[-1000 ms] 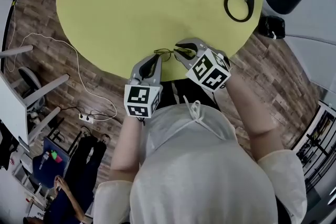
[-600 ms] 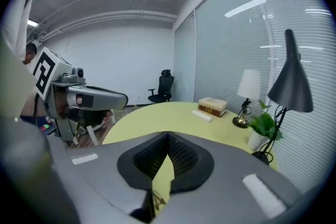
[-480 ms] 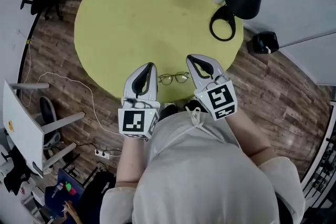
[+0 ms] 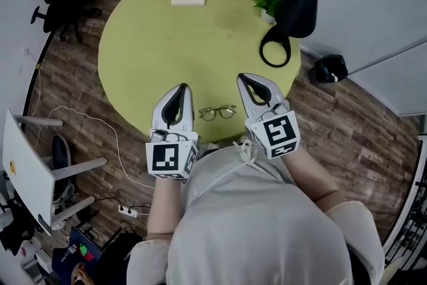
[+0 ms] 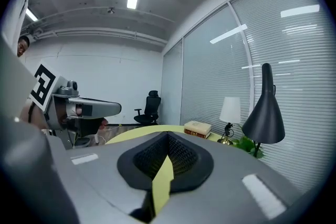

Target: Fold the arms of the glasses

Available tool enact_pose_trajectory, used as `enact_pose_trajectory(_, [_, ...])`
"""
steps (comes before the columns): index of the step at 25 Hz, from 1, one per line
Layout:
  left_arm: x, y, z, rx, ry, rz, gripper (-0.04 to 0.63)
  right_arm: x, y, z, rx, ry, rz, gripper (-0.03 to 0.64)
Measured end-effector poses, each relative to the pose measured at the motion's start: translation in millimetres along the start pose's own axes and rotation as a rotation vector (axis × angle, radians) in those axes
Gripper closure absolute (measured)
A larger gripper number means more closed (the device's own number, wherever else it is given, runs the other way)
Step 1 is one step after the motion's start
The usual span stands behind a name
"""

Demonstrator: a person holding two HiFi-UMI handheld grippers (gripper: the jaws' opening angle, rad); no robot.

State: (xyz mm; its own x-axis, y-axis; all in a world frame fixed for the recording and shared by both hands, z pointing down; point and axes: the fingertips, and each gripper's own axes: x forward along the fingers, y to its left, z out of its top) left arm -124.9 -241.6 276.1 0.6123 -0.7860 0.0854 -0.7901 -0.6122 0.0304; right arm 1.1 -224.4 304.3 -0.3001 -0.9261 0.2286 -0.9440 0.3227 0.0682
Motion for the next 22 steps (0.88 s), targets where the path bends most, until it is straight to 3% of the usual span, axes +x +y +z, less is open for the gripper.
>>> enact_pose_trajectory(22, [16.6,22.1,-12.1,-0.015,0.041,0.051,0.589,18.4,-10.5,-8.4,0.027,0.026,-0.012,0.62])
